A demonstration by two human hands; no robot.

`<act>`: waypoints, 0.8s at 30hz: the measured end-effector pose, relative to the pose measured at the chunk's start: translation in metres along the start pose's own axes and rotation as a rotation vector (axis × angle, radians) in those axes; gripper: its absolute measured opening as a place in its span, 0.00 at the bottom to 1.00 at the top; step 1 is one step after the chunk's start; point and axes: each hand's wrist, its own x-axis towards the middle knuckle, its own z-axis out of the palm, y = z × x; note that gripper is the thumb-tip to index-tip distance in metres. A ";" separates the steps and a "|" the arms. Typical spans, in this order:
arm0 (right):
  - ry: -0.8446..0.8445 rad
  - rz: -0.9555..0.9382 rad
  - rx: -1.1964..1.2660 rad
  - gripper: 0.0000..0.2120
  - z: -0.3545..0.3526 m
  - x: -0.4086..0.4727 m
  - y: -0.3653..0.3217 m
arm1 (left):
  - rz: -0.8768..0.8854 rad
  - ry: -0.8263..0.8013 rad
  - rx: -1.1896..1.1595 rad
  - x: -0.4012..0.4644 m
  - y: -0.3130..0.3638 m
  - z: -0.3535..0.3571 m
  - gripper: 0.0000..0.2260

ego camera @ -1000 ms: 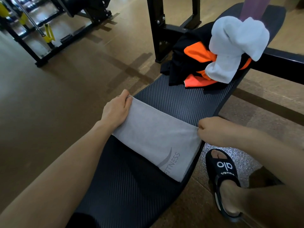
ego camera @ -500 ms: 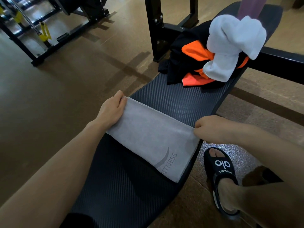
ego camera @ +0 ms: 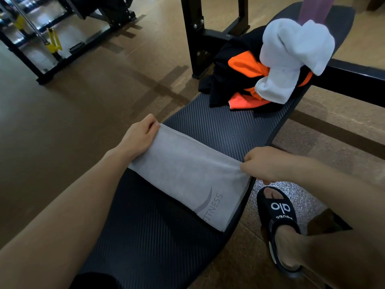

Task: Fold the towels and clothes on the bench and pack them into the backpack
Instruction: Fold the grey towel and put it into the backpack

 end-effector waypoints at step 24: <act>0.004 0.052 -0.009 0.13 0.006 0.005 -0.001 | 0.060 0.111 0.285 0.000 0.012 0.015 0.10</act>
